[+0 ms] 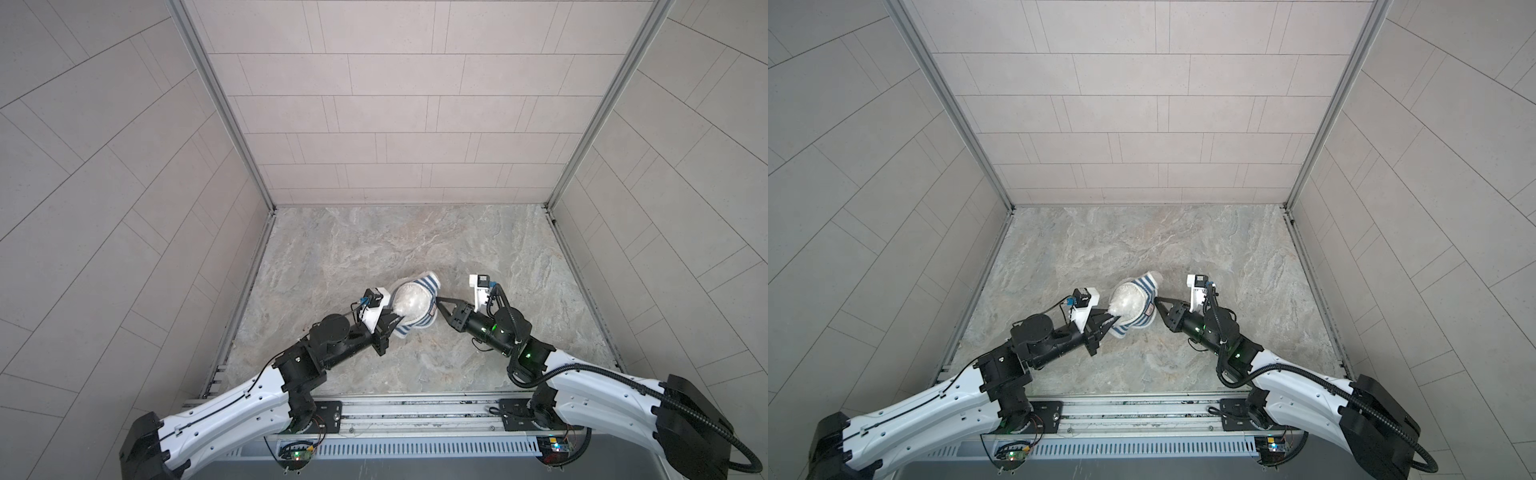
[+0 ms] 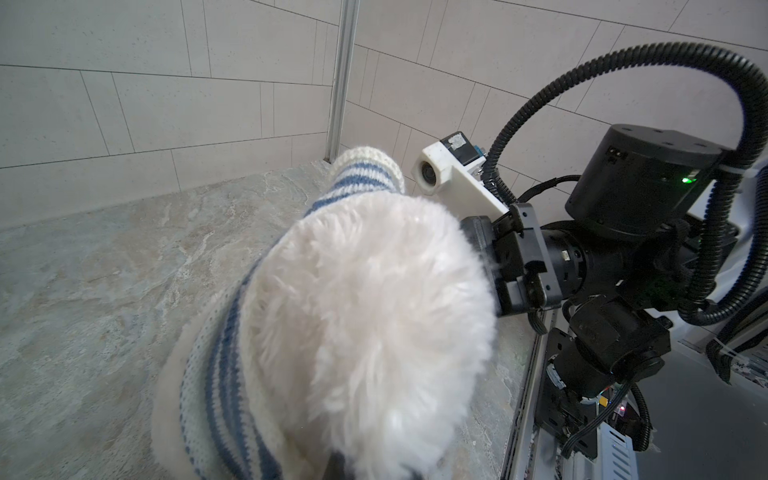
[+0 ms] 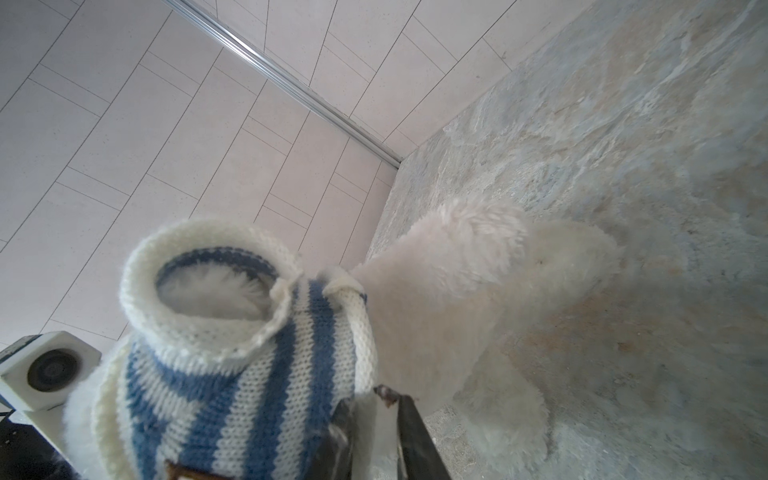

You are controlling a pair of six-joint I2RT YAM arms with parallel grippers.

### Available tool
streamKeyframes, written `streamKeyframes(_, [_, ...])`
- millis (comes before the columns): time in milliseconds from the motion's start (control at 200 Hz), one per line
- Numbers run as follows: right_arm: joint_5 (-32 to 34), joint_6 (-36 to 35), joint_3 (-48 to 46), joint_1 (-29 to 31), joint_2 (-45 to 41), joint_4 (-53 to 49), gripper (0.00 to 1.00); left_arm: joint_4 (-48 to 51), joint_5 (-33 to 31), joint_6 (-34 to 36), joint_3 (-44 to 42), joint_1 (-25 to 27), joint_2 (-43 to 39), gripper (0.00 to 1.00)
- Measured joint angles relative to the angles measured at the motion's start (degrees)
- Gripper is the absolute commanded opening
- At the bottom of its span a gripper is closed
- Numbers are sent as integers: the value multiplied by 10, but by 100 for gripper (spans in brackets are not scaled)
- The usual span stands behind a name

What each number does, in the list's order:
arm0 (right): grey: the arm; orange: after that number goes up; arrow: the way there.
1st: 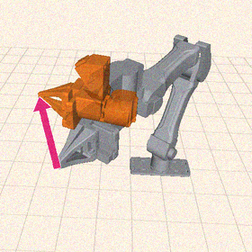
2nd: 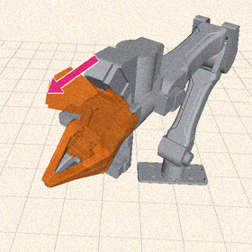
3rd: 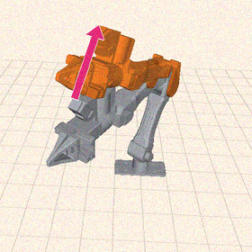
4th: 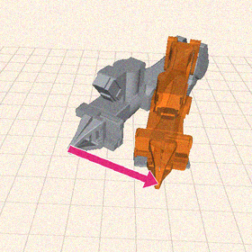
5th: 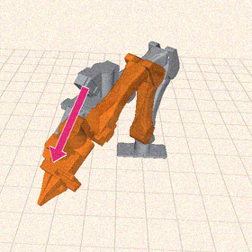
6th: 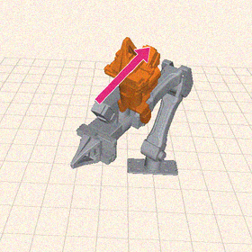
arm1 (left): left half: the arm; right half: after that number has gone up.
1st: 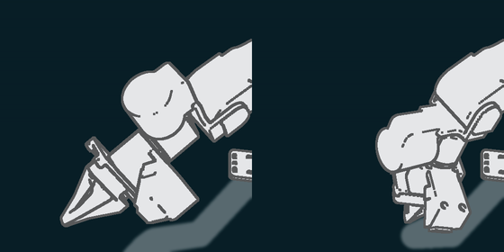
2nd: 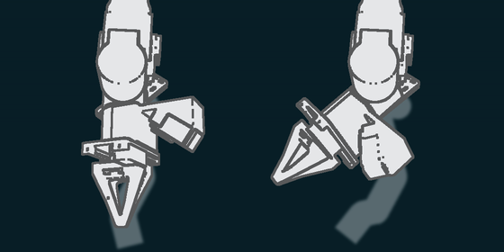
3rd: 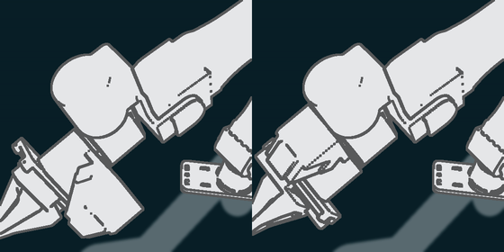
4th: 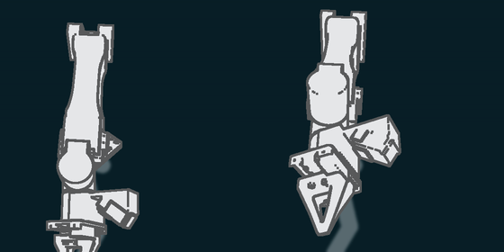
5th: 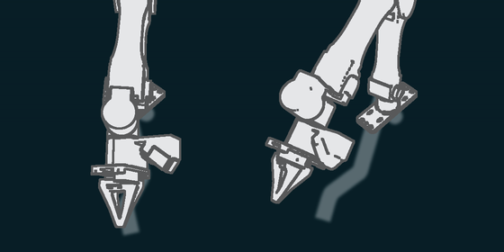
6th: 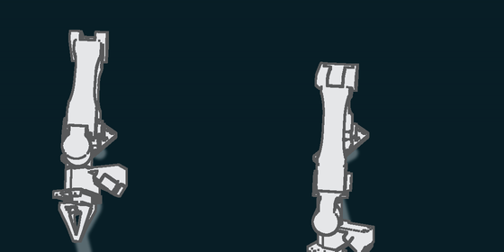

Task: Dress the teddy bear

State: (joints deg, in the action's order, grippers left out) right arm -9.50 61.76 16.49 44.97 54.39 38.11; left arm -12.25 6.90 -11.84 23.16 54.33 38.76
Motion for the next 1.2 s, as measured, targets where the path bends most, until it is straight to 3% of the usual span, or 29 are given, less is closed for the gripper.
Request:
streamKeyframes(270, [-28, 11, 2, 0, 19, 30, 23, 0, 0, 0, 0, 0, 0, 0])
streamKeyframes(476, [-38, 13, 5, 0, 19, 43, 0, 0, 0, 0, 0, 0, -3, 0])
streamKeyframes(691, [-34, 12, 5, 0, -3, 33, 0, 0, -3, -3, -2, 0, -15, 0])
streamKeyframes(971, [14, -46, 6, 0, -100, -102, 0, 1, -6, -8, -2, 0, -33, 0])
streamKeyframes(1202, [59, -115, 14, 0, -107, -222, 0, 11, 3, -27, -2, 0, -37, 0])
